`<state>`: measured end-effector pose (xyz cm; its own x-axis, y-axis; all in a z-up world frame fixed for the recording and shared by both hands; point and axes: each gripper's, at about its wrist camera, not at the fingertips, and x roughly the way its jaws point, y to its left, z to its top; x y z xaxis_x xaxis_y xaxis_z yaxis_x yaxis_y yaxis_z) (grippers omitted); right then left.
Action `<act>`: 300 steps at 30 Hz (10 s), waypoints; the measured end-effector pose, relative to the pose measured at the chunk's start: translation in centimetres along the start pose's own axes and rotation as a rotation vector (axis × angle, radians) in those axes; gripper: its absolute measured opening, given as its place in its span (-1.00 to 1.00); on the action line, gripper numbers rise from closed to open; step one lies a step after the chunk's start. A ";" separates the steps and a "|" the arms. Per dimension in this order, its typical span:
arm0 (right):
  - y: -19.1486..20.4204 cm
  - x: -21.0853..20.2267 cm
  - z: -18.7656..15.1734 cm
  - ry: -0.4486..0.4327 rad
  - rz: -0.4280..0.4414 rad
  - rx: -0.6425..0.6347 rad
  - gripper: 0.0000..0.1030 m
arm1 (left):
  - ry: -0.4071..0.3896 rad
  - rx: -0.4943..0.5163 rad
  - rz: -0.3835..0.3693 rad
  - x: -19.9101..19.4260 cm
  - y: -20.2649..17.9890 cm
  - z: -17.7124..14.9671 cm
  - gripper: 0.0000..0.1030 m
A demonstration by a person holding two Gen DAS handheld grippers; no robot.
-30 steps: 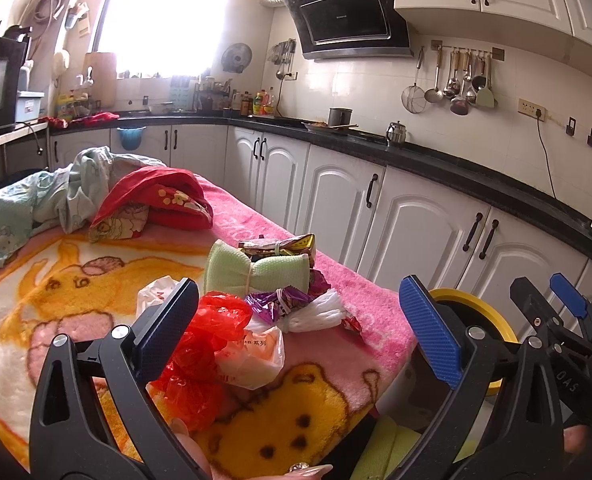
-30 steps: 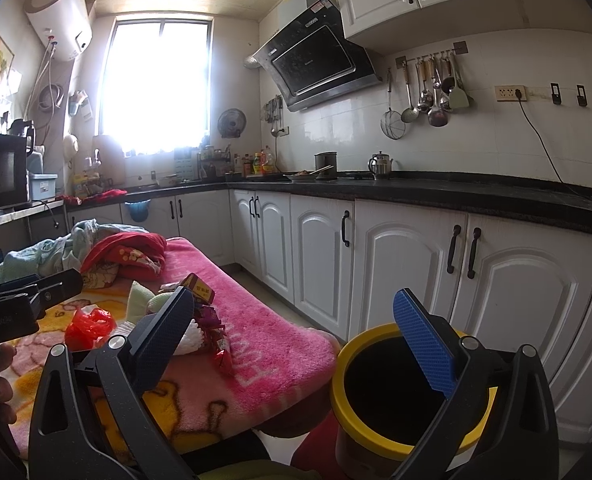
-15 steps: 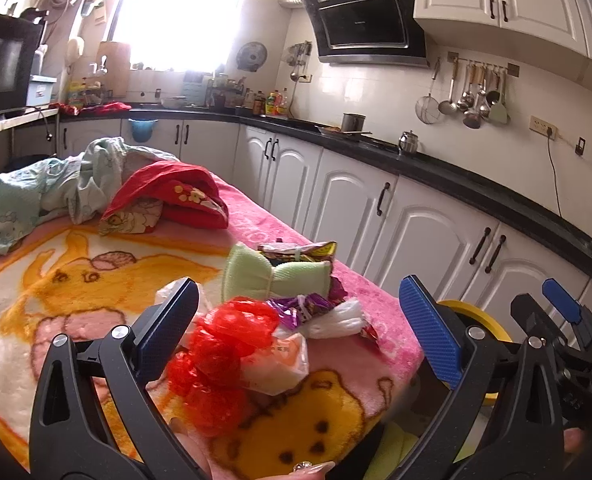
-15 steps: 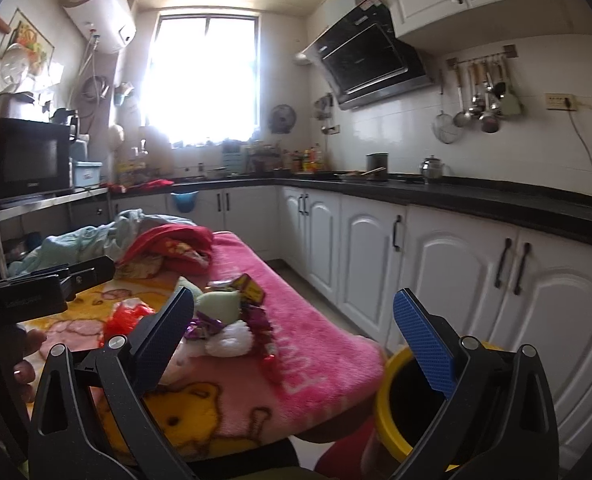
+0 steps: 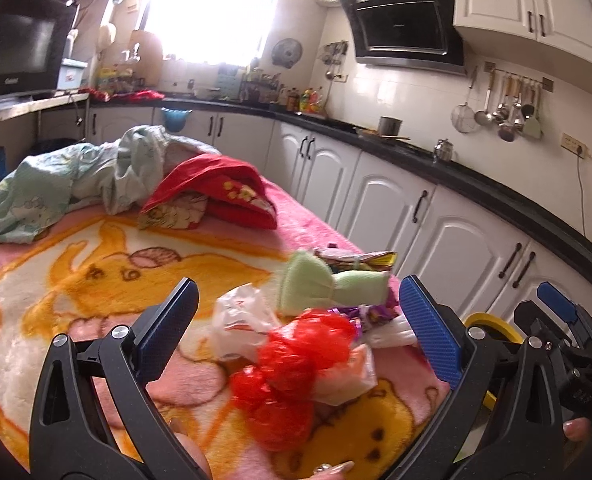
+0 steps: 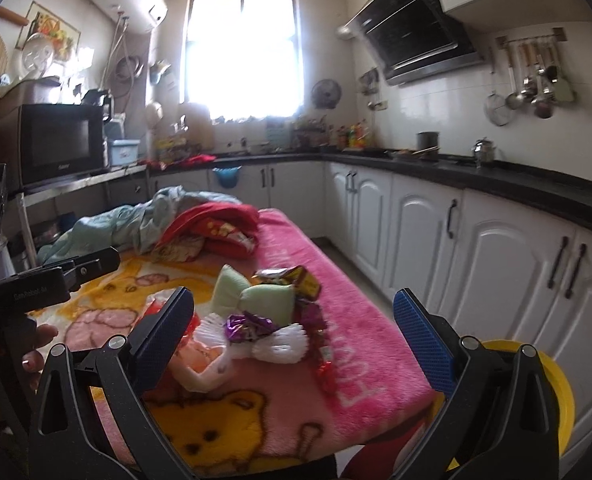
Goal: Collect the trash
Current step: 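Grasp the red plastic bag with the left tool while the right tool grasps the purple wrapper, then carry the red bag and purple wrapper over the yellow bin with both tools, then open both tools to drop the items into the bin, then grasp the white plastic bag with the left tool while the right tool grasps the green sponge, then carry the white bag and green sponge over the yellow bin with both tools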
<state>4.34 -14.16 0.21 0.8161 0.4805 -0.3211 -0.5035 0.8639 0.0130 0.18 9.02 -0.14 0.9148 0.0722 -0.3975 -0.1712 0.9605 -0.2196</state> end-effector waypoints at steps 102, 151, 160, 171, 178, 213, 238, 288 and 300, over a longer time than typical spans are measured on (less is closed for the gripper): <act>-20.9 -6.4 -2.6 0.084 -0.241 0.262 -0.86 | 0.234 0.197 -0.586 9.3 -22.6 0.5 -0.70; -25.9 -7.4 -8.6 0.136 -0.423 0.446 0.15 | 0.396 0.192 -0.601 15.5 -27.5 -5.1 0.78; -23.1 -7.4 -6.1 0.082 -0.363 0.389 0.27 | 0.270 0.198 -0.503 12.6 -23.7 -2.5 0.78; -18.4 -4.9 -3.3 0.094 -0.224 0.299 0.32 | 0.171 0.128 -0.365 10.1 -16.7 0.2 0.79; -14.2 -3.0 -2.1 0.114 -0.117 0.223 0.32 | 0.130 0.070 -0.285 9.2 -12.6 1.6 0.79; -2.7 14.3 0.2 0.346 0.255 0.160 0.32 | 0.271 -0.268 0.001 11.8 7.5 -0.5 0.79; -1.0 17.3 -0.7 0.422 0.377 0.218 -0.45 | 0.421 -0.340 -0.051 14.7 8.9 -2.9 0.28; -8.4 0.9 3.9 0.043 0.149 0.150 -0.50 | 0.103 0.017 -0.156 4.5 -3.8 4.5 -0.33; -12.6 -3.1 2.8 0.007 0.026 0.188 -0.50 | 0.093 0.085 -0.241 5.5 -9.5 4.1 -0.33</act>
<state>9.01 -26.13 3.72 0.8009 0.5030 -0.3249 -0.4626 0.8643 0.1976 8.33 1.43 3.39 0.8873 -0.1826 -0.4234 0.0823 0.9662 -0.2441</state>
